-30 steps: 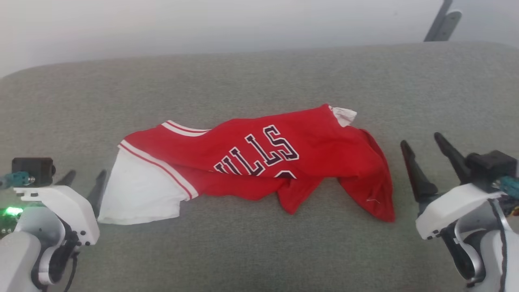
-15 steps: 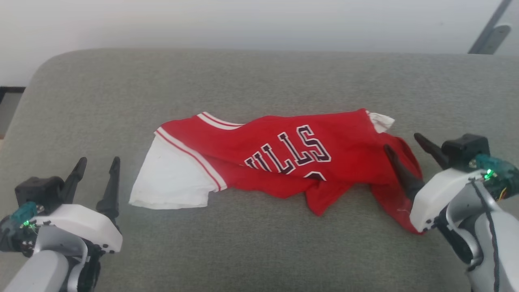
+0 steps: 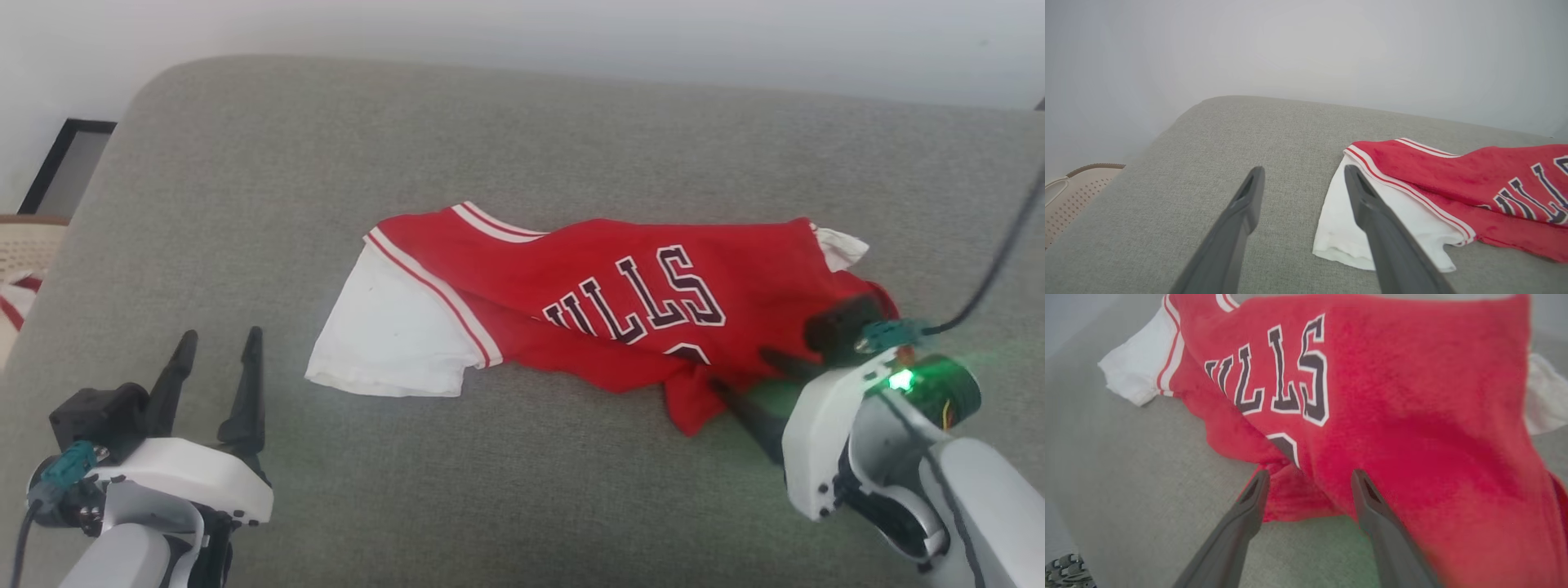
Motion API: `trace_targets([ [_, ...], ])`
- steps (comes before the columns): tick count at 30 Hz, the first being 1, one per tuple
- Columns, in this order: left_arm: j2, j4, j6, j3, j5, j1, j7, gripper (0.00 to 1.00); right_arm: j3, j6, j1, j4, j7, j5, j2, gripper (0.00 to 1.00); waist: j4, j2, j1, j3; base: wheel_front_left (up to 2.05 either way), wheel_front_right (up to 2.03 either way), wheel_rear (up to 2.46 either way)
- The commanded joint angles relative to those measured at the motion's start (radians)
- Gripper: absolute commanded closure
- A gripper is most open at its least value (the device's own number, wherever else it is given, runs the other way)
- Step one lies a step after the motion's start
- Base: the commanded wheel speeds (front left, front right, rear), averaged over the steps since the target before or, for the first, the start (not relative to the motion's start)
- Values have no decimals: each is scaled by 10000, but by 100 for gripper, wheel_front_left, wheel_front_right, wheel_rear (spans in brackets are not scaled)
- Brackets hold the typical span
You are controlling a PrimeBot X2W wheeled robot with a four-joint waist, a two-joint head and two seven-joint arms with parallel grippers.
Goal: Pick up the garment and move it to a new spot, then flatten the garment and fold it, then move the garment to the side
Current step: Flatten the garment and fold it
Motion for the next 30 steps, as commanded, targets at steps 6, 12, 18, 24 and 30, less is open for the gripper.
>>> trace_targets([
  [6, -233, 184, -300, 10, 140, -301, -192, 0, 688, 1, -63, -362, 1298, 480, -534, 0, 343, 0, 0, 331, 0, 0, 0],
  [12, -569, 461, -573, -10, 285, -566, -287, 0, 1193, 1, -413, -246, 1806, 84, -677, 0, 680, 0, 0, 587, 0, 0, 0],
  [18, -831, 720, -799, 33, 353, -703, -329, 0, 1674, -4, -726, 476, 2037, -452, -740, 0, 958, 0, 0, 704, 0, 0, 0],
  [24, -1018, 910, -1004, 267, 523, -746, -335, 0, 2488, -9, -984, 1381, 2169, -872, -736, 100, 1099, 0, 0, 663, 0, 0, 0],
  [30, -1135, 900, -1129, 668, 787, -446, -339, 0, 2498, 2, -1076, 1068, 2063, -525, -697, 100, 958, 0, 0, 447, 0, 0, 0],
])
